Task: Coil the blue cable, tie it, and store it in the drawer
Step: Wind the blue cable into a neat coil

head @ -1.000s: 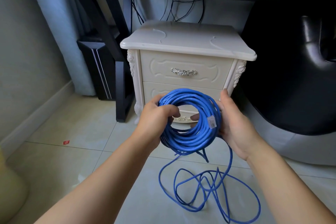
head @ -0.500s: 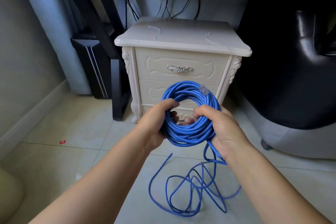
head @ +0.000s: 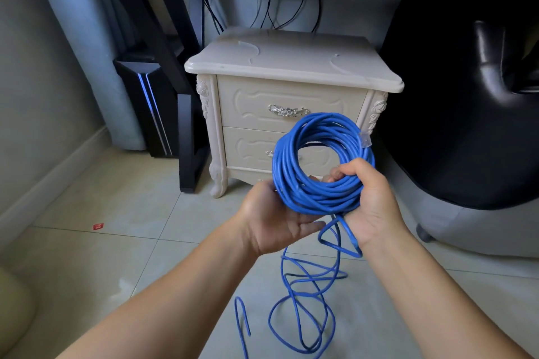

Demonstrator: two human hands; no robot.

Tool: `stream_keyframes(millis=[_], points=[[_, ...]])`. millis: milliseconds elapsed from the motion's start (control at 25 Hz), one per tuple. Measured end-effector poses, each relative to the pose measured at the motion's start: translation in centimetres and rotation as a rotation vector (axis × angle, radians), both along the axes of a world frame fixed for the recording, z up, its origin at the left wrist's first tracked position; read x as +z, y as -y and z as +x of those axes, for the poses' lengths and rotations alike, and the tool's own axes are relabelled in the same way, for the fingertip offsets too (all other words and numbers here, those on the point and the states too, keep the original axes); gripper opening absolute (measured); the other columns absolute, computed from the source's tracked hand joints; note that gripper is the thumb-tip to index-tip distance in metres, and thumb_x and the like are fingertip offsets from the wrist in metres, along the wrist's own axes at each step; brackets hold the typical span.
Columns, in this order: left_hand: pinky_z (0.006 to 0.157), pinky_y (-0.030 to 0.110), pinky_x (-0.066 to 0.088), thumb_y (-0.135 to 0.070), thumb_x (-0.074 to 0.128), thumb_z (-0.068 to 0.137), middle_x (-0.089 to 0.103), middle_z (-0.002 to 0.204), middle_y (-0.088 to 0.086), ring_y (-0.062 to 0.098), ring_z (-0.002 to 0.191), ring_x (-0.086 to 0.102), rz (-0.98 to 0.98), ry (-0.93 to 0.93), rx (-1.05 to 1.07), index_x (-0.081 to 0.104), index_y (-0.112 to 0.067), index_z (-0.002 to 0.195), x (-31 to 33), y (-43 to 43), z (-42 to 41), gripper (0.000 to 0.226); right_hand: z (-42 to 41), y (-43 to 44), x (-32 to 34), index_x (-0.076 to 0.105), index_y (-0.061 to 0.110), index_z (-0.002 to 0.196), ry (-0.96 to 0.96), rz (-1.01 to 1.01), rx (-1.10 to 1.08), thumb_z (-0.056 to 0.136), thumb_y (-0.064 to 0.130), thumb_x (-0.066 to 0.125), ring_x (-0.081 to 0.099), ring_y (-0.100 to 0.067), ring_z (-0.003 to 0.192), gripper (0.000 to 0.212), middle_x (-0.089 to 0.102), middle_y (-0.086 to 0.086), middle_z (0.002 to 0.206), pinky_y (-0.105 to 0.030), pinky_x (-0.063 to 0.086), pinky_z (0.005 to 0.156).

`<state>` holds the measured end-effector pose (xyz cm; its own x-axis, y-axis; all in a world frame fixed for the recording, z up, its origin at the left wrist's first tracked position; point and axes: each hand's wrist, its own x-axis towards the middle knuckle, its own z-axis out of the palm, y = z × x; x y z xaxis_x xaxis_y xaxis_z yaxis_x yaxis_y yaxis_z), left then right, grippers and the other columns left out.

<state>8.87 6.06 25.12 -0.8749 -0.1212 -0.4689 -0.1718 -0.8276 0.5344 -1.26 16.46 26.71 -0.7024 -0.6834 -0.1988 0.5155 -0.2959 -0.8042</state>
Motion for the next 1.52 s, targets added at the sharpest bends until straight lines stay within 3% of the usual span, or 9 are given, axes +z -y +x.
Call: stream_keyframes(millis=[120,280,400,600,800,920,1160,1360,1520], points=[[0.099,0.046,0.048,-0.021,0.041,0.091,0.066,0.115,0.021,0.034,0.108,0.064,0.277,-0.128,0.131,0.066,0.004,0.103,0.5,0.5,-0.3,0.037,0.3,0.0,0.0,0.043,0.009,0.065,0.006,-0.028,0.027,0.069,0.006,0.057,0.051,-0.028,0.069,0.015,0.044,-0.011,0.065,-0.046,0.05,0.08],[0.087,0.038,0.054,-0.026,0.045,0.096,0.067,0.091,0.011,0.025,0.083,0.065,-0.068,0.107,-0.007,0.067,-0.004,0.093,-0.4,-0.4,-0.3,0.032,0.3,-0.6,0.8,0.043,0.01,0.061,0.004,-0.02,0.001,0.085,0.004,0.047,0.058,-0.021,0.055,0.024,0.047,-0.006,0.056,-0.042,0.055,0.079],[0.072,0.025,0.044,-0.029,0.046,0.097,0.071,0.083,-0.001,0.016,0.085,0.058,-0.301,0.141,-0.161,0.073,-0.017,0.085,-0.8,-1.7,-0.3,0.032,0.5,-0.6,1.3,0.042,0.011,0.061,0.073,-0.037,0.008,0.086,0.009,0.044,0.052,-0.019,0.053,0.026,0.046,-0.004,0.055,-0.039,0.048,0.073],[0.059,0.02,0.026,-0.021,0.05,0.094,0.061,0.066,-0.012,0.005,0.068,0.051,-0.181,0.223,-0.069,0.062,-0.025,0.07,-0.6,-2.8,-0.9,0.027,1.3,-0.2,1.4,0.04,0.011,0.063,0.079,-0.08,0.007,0.086,0.009,0.043,0.054,-0.019,0.054,0.023,0.044,-0.005,0.056,-0.033,0.053,0.063],[0.074,0.022,0.039,-0.02,0.057,0.09,0.074,0.09,-0.006,0.005,0.082,0.065,-0.115,0.181,0.21,0.064,-0.02,0.084,-0.1,-1.2,-0.3,0.01,-0.8,-0.8,0.8,0.052,0.008,0.084,0.016,-0.038,-0.379,0.085,0.002,0.05,0.059,-0.015,0.05,0.006,0.05,0.0,0.057,-0.027,0.054,0.055],[0.096,0.027,0.042,-0.015,0.053,0.094,0.074,0.111,-0.002,0.01,0.108,0.065,-0.204,0.053,0.279,0.066,-0.016,0.094,0.6,-0.1,0.3,0.013,-2.4,-1.9,0.1,0.058,0.013,0.105,-0.104,0.096,-0.498,0.081,0.0,0.056,0.061,-0.015,0.055,0.028,0.053,-0.001,0.072,-0.03,0.054,0.059],[0.106,0.025,0.035,-0.017,0.056,0.096,0.072,0.107,-0.02,0.0,0.127,0.051,-0.761,-0.124,0.324,0.074,-0.022,0.093,1.8,1.1,0.5,0.019,-1.8,-1.1,-0.6,0.061,0.008,0.098,-0.358,0.415,-0.167,0.066,0.002,0.061,0.055,-0.02,0.051,0.032,0.054,-0.011,0.071,-0.029,0.048,0.052],[0.091,0.004,0.04,-0.03,0.057,0.097,0.068,0.111,-0.012,-0.008,0.104,0.058,-1.162,-0.152,0.074,0.073,-0.023,0.106,1.3,1.4,0.4,0.019,0.7,-0.7,-1.0,0.061,0.005,0.092,-0.277,0.486,0.242,0.076,-0.009,0.054,0.046,-0.022,0.042,0.023,0.043,-0.009,0.056,-0.037,0.048,0.057],[0.102,0.032,0.049,-0.047,0.076,0.08,0.074,0.109,0.003,0.015,0.101,0.068,-1.096,0.01,-0.171,0.073,-0.021,0.107,0.4,3.3,1.4,0.037,1.1,-0.6,-1.5,0.053,0.004,0.082,-0.152,0.407,0.39,0.081,-0.01,0.052,0.044,-0.021,0.039,0.014,0.042,-0.01,0.054,-0.033,0.046,0.052]])
